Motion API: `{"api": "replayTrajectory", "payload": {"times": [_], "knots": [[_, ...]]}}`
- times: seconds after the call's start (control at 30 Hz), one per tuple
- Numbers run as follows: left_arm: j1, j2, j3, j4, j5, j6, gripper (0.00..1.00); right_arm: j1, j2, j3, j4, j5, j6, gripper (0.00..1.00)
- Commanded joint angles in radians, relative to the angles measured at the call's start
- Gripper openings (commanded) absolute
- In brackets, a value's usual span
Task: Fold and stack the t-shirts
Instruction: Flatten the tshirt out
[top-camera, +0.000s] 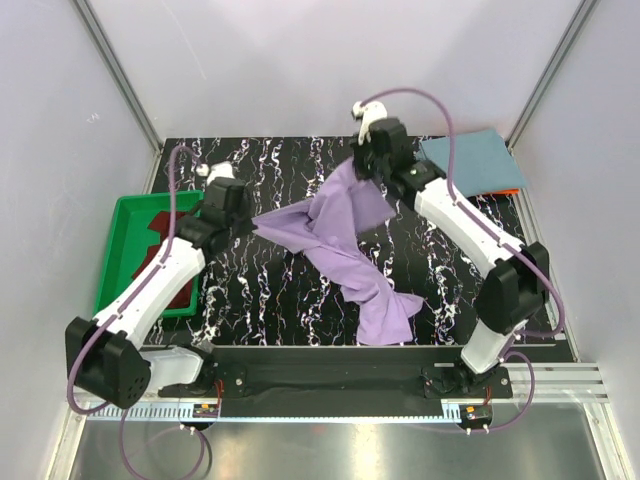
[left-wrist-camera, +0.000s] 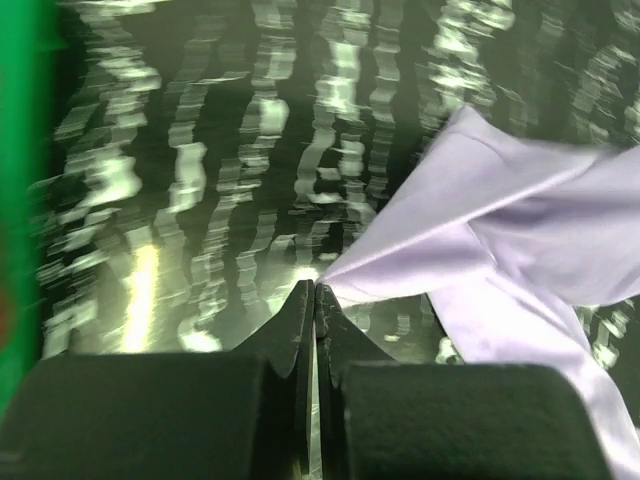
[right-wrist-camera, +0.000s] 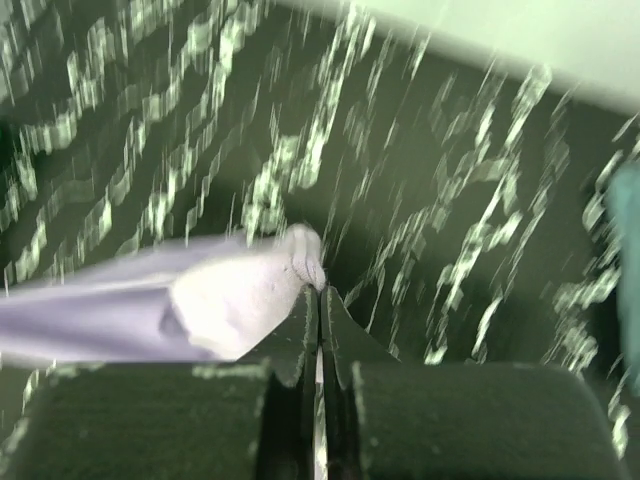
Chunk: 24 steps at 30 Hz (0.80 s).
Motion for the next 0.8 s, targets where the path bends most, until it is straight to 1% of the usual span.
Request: {"api": "replayTrajectory", "payload": {"times": [0.0,0.1,0.13,0.17,0.27,0.3,0.37,0.4,0.43,0.5,0.53,0.63,0.7,0.77], "knots": [[0.046,-0.059,0.083,-0.186,-0.124,-0.031,0.0,-0.046,0.065,0.169,0.039,0.015,-0.06,0.0],[0.06,-0.103,0.083,-0.237,-0.196,-0.036,0.0,-0.062,0.177,0.325,0.042,0.004,-0.106,0.0],[0.063,-0.112,0.081,-0.244,-0.222,-0.039,0.0,-0.077,0.212,0.426,0.021,-0.013,-0.115,0.0],[0.075,-0.125,0.077,-0.255,-0.237,-0.039,0.0,-0.088,0.287,0.516,0.007,-0.042,-0.12,0.0],[0.103,-0.129,0.084,-0.292,-0.256,-0.034,0.0,-0.091,0.415,0.614,0.004,-0.05,-0.136,0.0],[0.11,-0.135,0.096,-0.304,-0.283,-0.033,0.0,-0.091,0.432,0.64,0.017,-0.042,-0.14,0.0],[0.136,-0.143,0.11,-0.332,-0.312,-0.014,0.0,-0.094,0.431,0.616,0.063,-0.012,-0.146,0.0],[0.147,-0.151,0.116,-0.336,-0.343,-0.008,0.0,-0.095,0.415,0.588,0.129,-0.002,-0.15,0.0],[0.156,-0.163,0.13,-0.34,-0.354,0.006,0.0,-0.095,0.38,0.536,0.16,0.019,-0.159,0.0],[0.184,-0.177,0.139,-0.338,-0.359,0.016,0.0,-0.108,0.353,0.505,0.2,0.021,-0.16,0.0],[0.19,-0.183,0.149,-0.332,-0.353,0.026,0.0,-0.115,0.343,0.505,0.202,-0.014,-0.15,0.0],[0.195,-0.182,0.164,-0.343,-0.329,0.027,0.0,-0.118,0.358,0.52,0.212,-0.033,-0.155,0.0],[0.195,-0.18,0.167,-0.35,-0.354,0.029,0.0,-0.12,0.371,0.507,0.258,-0.019,-0.153,0.0],[0.195,-0.181,0.175,-0.37,-0.394,0.041,0.0,-0.118,0.388,0.491,0.304,0.03,-0.15,0.0]]}}
